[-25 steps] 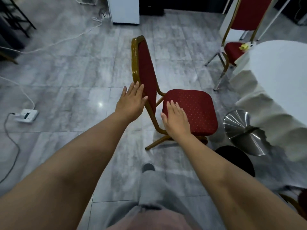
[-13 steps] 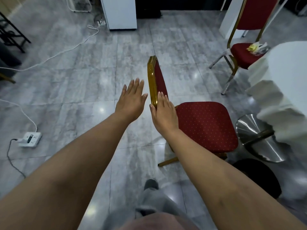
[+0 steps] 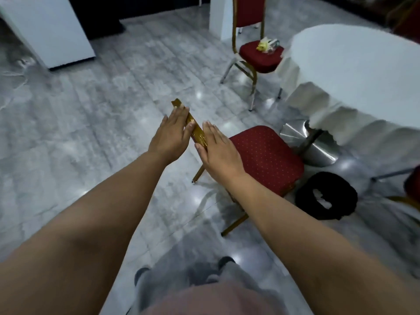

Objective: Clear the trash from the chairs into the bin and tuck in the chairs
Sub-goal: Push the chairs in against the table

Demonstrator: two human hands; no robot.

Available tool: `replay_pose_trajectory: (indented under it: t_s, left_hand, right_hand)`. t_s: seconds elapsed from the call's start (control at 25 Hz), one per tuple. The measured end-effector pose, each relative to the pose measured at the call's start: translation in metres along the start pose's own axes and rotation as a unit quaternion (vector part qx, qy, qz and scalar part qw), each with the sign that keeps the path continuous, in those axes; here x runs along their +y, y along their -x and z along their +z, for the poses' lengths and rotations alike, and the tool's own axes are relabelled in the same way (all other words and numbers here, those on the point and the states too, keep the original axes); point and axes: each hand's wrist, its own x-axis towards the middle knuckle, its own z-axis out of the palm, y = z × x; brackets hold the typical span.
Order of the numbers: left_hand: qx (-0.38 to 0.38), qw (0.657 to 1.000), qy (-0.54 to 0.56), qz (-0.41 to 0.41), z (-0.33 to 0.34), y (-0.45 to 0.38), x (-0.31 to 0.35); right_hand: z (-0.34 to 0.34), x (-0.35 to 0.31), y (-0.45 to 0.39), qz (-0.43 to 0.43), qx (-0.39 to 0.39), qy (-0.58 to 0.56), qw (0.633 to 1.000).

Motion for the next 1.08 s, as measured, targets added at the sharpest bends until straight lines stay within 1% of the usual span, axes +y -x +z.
replay_pose_trajectory:
  t_s: [0.12,0.2,0.28,0.36,0.44,0.64,0.76,0.92,1.08]
  left_hand:
    - [-0.032,0.996,0.017,0.08,-0.01,-0.022,-0.025]
    - [-0.058,0.992,0.022,0.105,-0.012,-0.032,-0.039]
    - [-0.072,0.988,0.018,0.133,-0.013,-0.039,-0.048]
    - [-0.081,0.982,0.018,0.169,-0.016,-0.047,-0.052]
    - [-0.084,0.977,0.018,0.196,-0.018,-0.054,-0.054]
    - [-0.048,0.973,0.056,0.218,-0.007,-0.055,-0.058]
    - [-0.039,0.972,0.058,0.225,-0.001,-0.059,-0.06]
    - [-0.024,0.972,0.041,0.232,0.006,-0.067,-0.049]
    - [-0.033,0.969,0.061,0.236,0.016,-0.085,-0.028]
  right_hand:
    - [0.006,-0.01,0.0,0.049,0.034,0.028,0.998]
    - [0.013,-0.019,0.001,0.093,0.066,0.061,0.992]
    - [0.019,-0.03,0.002,0.148,0.079,0.097,0.981]
    - [0.023,-0.039,0.001,0.2,0.085,0.106,0.97]
    - [0.024,-0.044,0.001,0.232,0.103,0.107,0.961]
    - [0.022,-0.043,0.002,0.237,0.095,0.102,0.962]
    - [0.021,-0.041,0.001,0.232,0.096,0.104,0.962]
    - [0.013,-0.027,-0.002,0.229,0.084,0.131,0.961]
    - [0.002,0.002,-0.009,0.251,0.067,0.174,0.95]
